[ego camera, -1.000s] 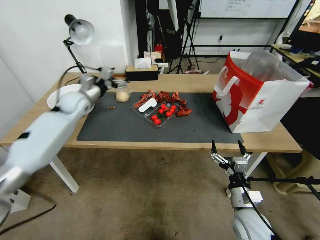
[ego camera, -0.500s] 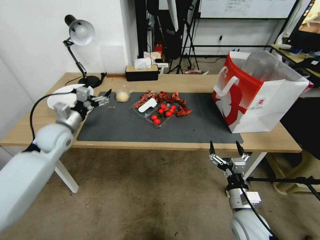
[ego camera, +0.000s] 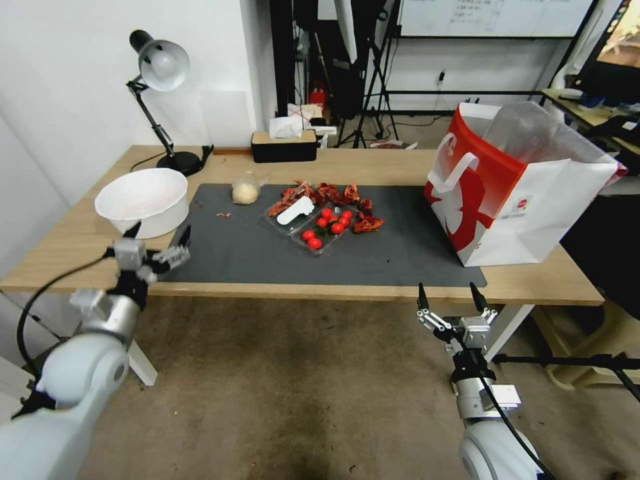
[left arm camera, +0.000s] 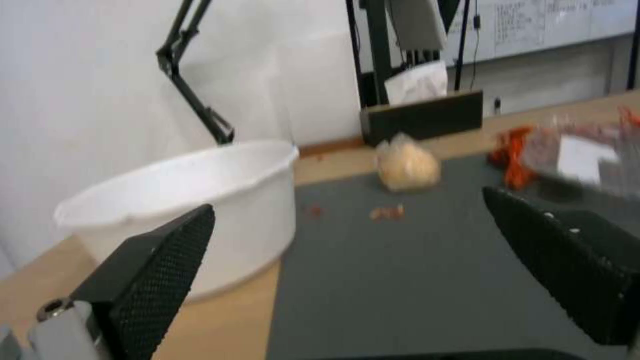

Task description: Pick up the trash from the table and place it into the takeout bag.

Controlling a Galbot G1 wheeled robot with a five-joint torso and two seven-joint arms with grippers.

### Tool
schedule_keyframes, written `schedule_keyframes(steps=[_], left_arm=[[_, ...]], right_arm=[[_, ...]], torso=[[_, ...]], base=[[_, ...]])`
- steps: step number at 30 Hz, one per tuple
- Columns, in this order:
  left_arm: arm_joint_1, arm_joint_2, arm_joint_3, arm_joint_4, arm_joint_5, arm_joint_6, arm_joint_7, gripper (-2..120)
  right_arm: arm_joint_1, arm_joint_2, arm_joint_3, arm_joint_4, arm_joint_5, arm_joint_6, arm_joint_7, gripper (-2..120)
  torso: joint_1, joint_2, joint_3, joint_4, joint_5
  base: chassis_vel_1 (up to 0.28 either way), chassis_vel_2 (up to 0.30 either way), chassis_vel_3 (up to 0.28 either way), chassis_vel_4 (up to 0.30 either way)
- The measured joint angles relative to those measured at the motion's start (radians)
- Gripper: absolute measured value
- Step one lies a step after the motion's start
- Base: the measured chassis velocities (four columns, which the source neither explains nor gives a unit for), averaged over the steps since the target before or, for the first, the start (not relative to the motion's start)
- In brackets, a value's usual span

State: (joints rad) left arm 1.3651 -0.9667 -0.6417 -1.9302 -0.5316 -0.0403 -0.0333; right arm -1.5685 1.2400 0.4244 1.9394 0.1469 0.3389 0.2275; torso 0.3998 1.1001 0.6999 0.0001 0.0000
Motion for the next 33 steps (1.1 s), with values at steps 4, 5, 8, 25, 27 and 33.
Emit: schedule_keyframes(steps=[4, 5, 8, 25, 27, 33], left_arm=[[0.116, -0.031, -0.023, -0.017, 0.071, -0.050, 0.002, 100], [0.116, -0.031, -0.023, -0.017, 0.071, -0.050, 0.002, 100], [0.185, -0.064, -0.024, -0.027, 0.104, -0.092, 0.005, 100], [0.226, -0.080, 0.002, -0.022, 0.143, -0.154, 0.019, 100], [0.216, -0.075, 0.009, -0.025, 0.142, -0.144, 0.019, 100], [0.086, -0.036, 0.082, -0.020, 0.125, -0.068, 0.005, 100]], right_arm=[[-0.004, 0.005, -0.001, -0.003, 0.000, 0.006, -0.001, 100], [-0.004, 0.005, -0.001, -0.003, 0.000, 0.006, -0.001, 100], [-0.014, 0.009, -0.001, -0.004, -0.003, 0.012, -0.001, 100], [-0.024, 0.013, -0.003, 0.002, -0.010, 0.014, -0.002, 100], [-0.025, 0.013, -0.003, 0.002, -0.011, 0.014, -0.002, 100], [-0.026, 0.009, 0.000, 0.012, -0.012, 0.014, -0.002, 100]], torso=[[0.000, 0.000, 0.000, 0.0000, 0.0000], [0.000, 0.000, 0.000, 0.0000, 0.0000], [0.000, 0.000, 0.000, -0.0004, 0.0000], [0.000, 0.000, 0.000, -0.0001, 0.0000], [0.000, 0.000, 0.000, 0.0000, 0.0000], [0.000, 0.000, 0.000, -0.0004, 0.0000]], base=[[0.000, 0.000, 0.000, 0.000], [0.000, 0.000, 0.000, 0.000], [0.000, 0.000, 0.000, 0.000], [0.000, 0.000, 0.000, 0.000], [0.000, 0.000, 0.000, 0.000], [0.000, 0.000, 0.000, 0.000]])
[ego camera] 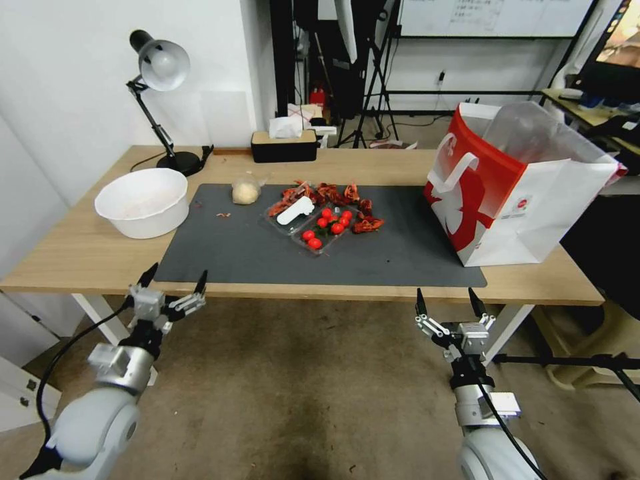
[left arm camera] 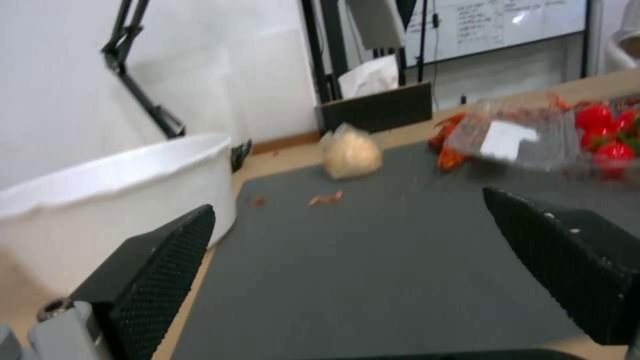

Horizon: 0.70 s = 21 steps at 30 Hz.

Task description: Pick up the trash from the table and place it into the takeout bag.

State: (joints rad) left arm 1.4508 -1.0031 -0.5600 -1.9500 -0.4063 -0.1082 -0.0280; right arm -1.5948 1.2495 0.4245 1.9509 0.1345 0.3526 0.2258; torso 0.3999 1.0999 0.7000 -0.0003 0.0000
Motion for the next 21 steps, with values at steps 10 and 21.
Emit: schedule_keyframes(steps=[10, 21], left_arm=[[-0.250, 0.064, 0.153, 0.080, -0.114, 0.095, -0.019, 100], [-0.408, 0.113, 0.236, 0.192, -0.189, 0.136, -0.016, 100]], right_arm=[[0.004, -0.005, 0.003, 0.012, -0.001, -0.016, 0.002, 100], [0.009, -0.006, 0.005, 0.012, -0.001, -0.023, 0.004, 100]], torso=[[0.000, 0.000, 0.000, 0.0003, -0.0001], [0.000, 0.000, 0.000, 0.0004, -0.0001]], base=[[0.000, 0.000, 0.000, 0.000], [0.000, 0.000, 0.000, 0.000]])
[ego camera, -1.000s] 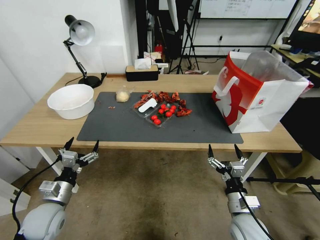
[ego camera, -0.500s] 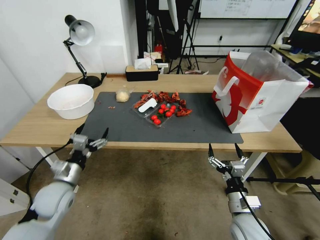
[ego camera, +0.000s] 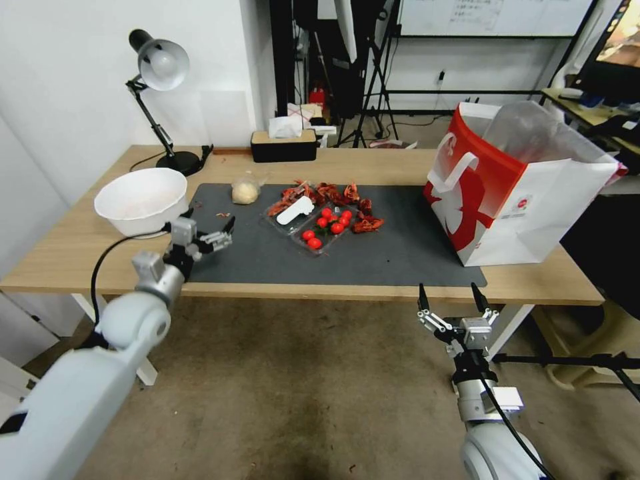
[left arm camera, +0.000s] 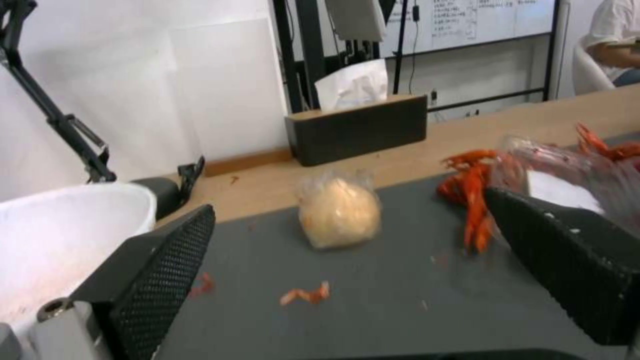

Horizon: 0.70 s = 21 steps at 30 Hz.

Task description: Pick up the trash from the table and place it into the takeout bag.

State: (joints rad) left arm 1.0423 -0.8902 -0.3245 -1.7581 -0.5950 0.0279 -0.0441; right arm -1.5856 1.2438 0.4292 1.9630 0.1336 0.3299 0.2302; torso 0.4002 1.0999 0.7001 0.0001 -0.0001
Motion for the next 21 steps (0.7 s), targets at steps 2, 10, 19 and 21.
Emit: schedule_keyframes(steps=[2, 10, 19, 21], left_arm=[[-0.046, 0.013, 0.024, 0.030, -0.018, 0.010, 0.000, 100], [-0.166, 0.030, 0.090, 0.098, -0.070, 0.039, 0.000, 100], [-0.438, -0.005, 0.303, 0.264, -0.170, 0.107, -0.033, 100], [-0.458, -0.011, 0.323, 0.280, -0.176, 0.111, -0.035, 100]], right_arm=[[0.001, 0.000, 0.001, -0.002, 0.000, -0.001, 0.000, 100], [0.004, -0.002, 0.003, -0.003, 0.000, -0.004, 0.002, 100], [0.002, -0.005, 0.017, -0.002, 0.003, -0.008, 0.006, 100], [0.001, -0.005, 0.018, -0.002, 0.003, -0.008, 0.006, 100]], torso=[[0.000, 0.000, 0.000, 0.0001, 0.0001], [0.000, 0.000, 0.000, 0.0001, 0.0002], [0.000, 0.000, 0.000, 0.0000, 0.0002], [0.000, 0.000, 0.000, -0.0001, -0.0001]], base=[[0.000, 0.000, 0.000, 0.000], [0.000, 0.000, 0.000, 0.000], [0.000, 0.000, 0.000, 0.000], [0.000, 0.000, 0.000, 0.000]])
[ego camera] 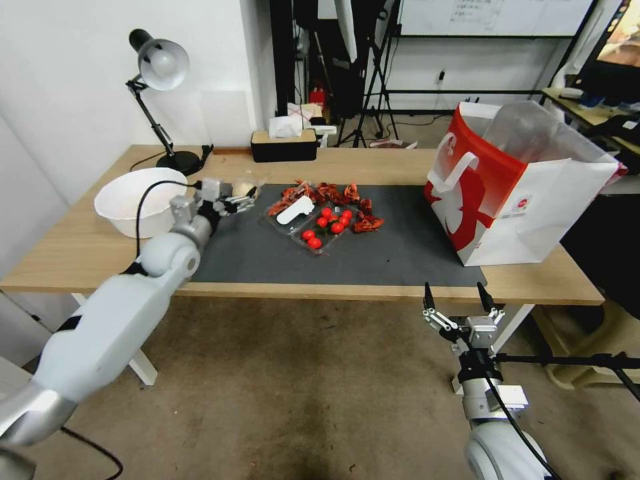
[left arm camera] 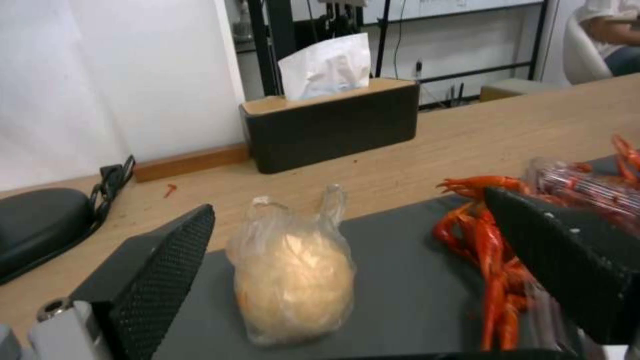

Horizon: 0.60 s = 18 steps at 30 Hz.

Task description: Pick up the trash from the table and place it into the takeout bag.

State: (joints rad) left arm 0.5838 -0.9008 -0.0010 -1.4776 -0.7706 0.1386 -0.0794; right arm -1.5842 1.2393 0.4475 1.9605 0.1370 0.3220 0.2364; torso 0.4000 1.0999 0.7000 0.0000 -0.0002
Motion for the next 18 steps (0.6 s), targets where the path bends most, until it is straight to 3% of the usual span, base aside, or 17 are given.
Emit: schedule_keyframes(steps=[3, 5, 6, 9, 18], left_arm=[[-0.068, -0.021, 0.055, 0.060, -0.004, 0.002, -0.002, 100], [-0.149, -0.041, 0.114, 0.140, -0.004, 0.020, -0.005, 100], [-0.149, -0.041, 0.114, 0.140, -0.004, 0.020, -0.005, 100], [-0.218, -0.045, 0.160, 0.215, -0.002, 0.074, -0.010, 100], [-0.295, -0.082, 0.225, 0.318, -0.011, 0.149, -0.022, 100]], right_arm=[[-0.001, 0.000, 0.002, 0.000, 0.001, 0.000, 0.002, 100], [-0.001, 0.000, 0.005, 0.000, 0.002, 0.000, 0.004, 100], [-0.001, 0.000, 0.005, 0.000, 0.002, 0.000, 0.004, 100], [-0.001, 0.000, 0.008, 0.001, 0.003, 0.001, 0.007, 100], [0.005, 0.002, 0.008, -0.003, 0.004, 0.002, 0.010, 100]], torso=[[0.000, 0.000, 0.000, -0.0001, 0.0005], [0.000, 0.000, 0.000, -0.0001, 0.0003], [0.000, 0.000, 0.000, -0.0001, 0.0003], [0.000, 0.000, 0.000, 0.0000, 0.0002], [0.000, 0.000, 0.000, 0.0000, 0.0002]], base=[[0.000, 0.000, 0.000, 0.000], [0.000, 0.000, 0.000, 0.000], [0.000, 0.000, 0.000, 0.000], [0.000, 0.000, 0.000, 0.000], [0.000, 0.000, 0.000, 0.000]])
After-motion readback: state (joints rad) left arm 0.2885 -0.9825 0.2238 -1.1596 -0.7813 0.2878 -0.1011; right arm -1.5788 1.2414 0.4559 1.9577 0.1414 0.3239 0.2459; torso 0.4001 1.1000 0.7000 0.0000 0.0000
